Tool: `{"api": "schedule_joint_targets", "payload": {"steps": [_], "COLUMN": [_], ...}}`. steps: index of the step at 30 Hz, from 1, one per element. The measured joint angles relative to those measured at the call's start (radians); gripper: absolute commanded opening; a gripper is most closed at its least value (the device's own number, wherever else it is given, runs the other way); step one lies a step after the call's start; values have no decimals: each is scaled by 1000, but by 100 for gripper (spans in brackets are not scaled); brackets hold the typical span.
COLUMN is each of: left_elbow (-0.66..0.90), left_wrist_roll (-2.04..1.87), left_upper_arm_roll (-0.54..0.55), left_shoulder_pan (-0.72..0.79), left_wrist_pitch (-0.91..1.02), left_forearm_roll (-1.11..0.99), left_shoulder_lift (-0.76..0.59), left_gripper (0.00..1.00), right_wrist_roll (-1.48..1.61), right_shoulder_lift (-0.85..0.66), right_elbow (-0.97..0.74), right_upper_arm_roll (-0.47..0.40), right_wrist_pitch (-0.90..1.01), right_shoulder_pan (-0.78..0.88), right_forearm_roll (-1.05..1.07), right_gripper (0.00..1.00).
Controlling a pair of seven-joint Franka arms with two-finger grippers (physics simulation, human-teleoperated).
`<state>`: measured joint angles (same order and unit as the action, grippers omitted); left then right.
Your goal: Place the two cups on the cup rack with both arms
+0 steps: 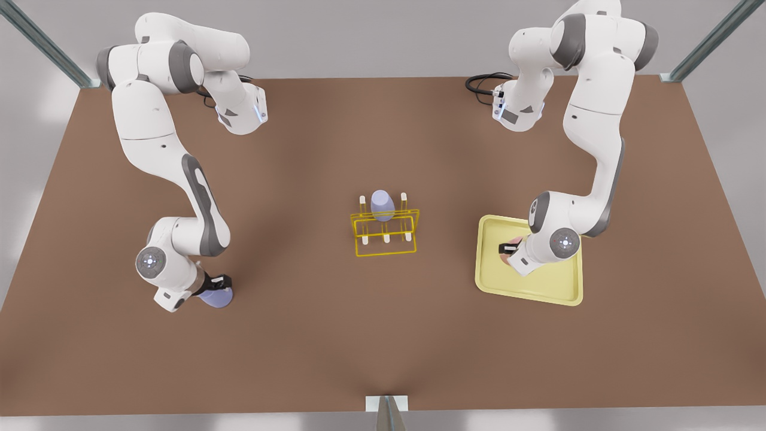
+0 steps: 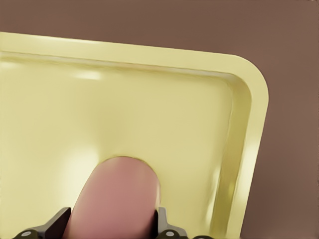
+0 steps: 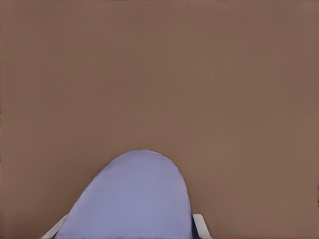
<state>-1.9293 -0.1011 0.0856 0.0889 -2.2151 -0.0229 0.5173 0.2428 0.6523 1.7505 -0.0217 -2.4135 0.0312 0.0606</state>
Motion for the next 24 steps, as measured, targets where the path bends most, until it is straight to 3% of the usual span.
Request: {"api": "schedule_joint_targets", "payload": {"steps": [6,12,18,24], "left_elbow": [1,19,157,447], "left_wrist_roll": [-11,-24,-65,-188], "left_upper_arm_roll": [0,5,13,117], "left_shoulder_pan": [5,6,22,114], "left_wrist_pitch": [4,40,137,273], "left_forearm_roll": [0,3,49,101], "left_shoulder_lift": [1,-31,-19,42], "left_gripper": [84,84,84,84], "right_wrist_roll": [12,18,-56,-188], "right_shoulder_lift": [-17,-113,-209,-202], "right_elbow": [-4,-14,-62,-161], "right_upper_arm_roll": [16,138,208,212], "right_wrist_pitch": [-3,61,158,225], "right_shoulder_pan": [-1,6,162,315], "right_forearm_roll": [30,101,166,178], "right_gripper": [77,77,77,77]}}
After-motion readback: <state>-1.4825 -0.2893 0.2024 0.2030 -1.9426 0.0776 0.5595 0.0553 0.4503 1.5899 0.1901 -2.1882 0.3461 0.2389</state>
